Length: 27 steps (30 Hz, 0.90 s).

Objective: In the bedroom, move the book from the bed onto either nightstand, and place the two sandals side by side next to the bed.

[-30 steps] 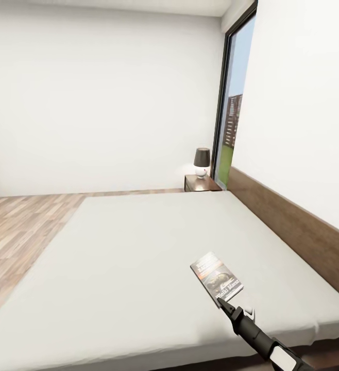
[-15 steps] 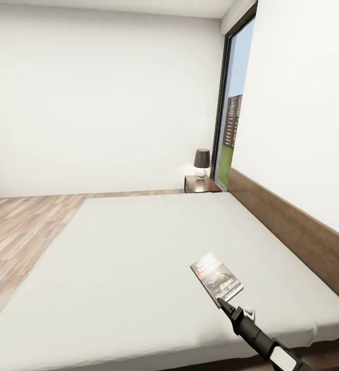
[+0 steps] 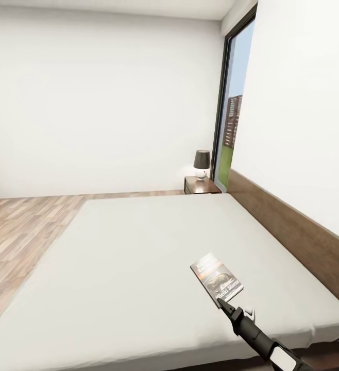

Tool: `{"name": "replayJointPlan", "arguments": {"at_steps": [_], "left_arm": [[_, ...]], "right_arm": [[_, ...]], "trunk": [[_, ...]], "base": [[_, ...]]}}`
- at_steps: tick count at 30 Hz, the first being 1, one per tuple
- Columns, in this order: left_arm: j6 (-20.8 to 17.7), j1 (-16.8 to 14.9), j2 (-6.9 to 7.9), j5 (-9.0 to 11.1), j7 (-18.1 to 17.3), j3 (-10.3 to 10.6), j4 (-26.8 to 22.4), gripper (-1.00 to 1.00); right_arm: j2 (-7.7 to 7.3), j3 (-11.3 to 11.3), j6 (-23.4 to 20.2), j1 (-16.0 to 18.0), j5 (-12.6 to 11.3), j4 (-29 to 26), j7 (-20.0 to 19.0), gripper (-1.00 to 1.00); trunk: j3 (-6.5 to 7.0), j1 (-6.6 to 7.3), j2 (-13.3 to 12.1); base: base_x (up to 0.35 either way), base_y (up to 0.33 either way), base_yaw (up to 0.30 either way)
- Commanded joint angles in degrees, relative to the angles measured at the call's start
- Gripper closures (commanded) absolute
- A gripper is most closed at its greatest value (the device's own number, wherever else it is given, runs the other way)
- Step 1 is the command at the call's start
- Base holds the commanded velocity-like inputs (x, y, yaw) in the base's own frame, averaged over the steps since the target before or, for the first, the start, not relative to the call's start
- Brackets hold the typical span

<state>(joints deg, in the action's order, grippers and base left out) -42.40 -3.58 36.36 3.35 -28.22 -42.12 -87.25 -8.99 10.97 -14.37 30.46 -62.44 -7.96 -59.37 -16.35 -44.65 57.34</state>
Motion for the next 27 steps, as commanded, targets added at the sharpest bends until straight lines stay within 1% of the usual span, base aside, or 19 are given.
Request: {"name": "replayJointPlan", "arguments": {"at_steps": [1,12,20,24,27], "left_arm": [[-0.49,-0.06,0.01,0.34,-0.08,-0.07,-0.03,-1.0],[-0.49,-0.08,-0.01,0.34,-0.08,-0.07,0.04,-1.0],[-0.49,-0.08,-0.04,0.34,-0.08,-0.07,0.01,-1.0],[-0.49,-0.07,-0.03,0.34,-0.03,-0.07,0.03,-1.0],[-0.49,-0.07,-0.02,0.34,0.32,-0.07,0.02,-1.0]], "right_arm": [[0.01,0.37,-0.48,0.04,-0.61,0.02,-0.13,1.0],[0.44,0.37,-0.42,0.04,-0.65,0.05,-0.11,1.0],[0.48,0.33,5.14,0.04,-0.54,0.12,-0.13,1.0],[0.59,0.35,6.7,0.04,-0.51,0.14,-0.14,1.0],[0.61,0.36,7.1,0.04,-0.5,0.14,-0.13,1.0]], "trunk": [[0.11,0.22,-0.36],[2.08,2.64,-4.78],[3.52,4.39,-7.98],[4.24,5.27,-9.59],[4.78,5.93,-10.79]], "base": [[0.0,0.0,0.0],[0.0,0.0,0.0],[0.0,0.0,0.0],[0.0,0.0,0.0],[0.0,0.0,0.0]]}}
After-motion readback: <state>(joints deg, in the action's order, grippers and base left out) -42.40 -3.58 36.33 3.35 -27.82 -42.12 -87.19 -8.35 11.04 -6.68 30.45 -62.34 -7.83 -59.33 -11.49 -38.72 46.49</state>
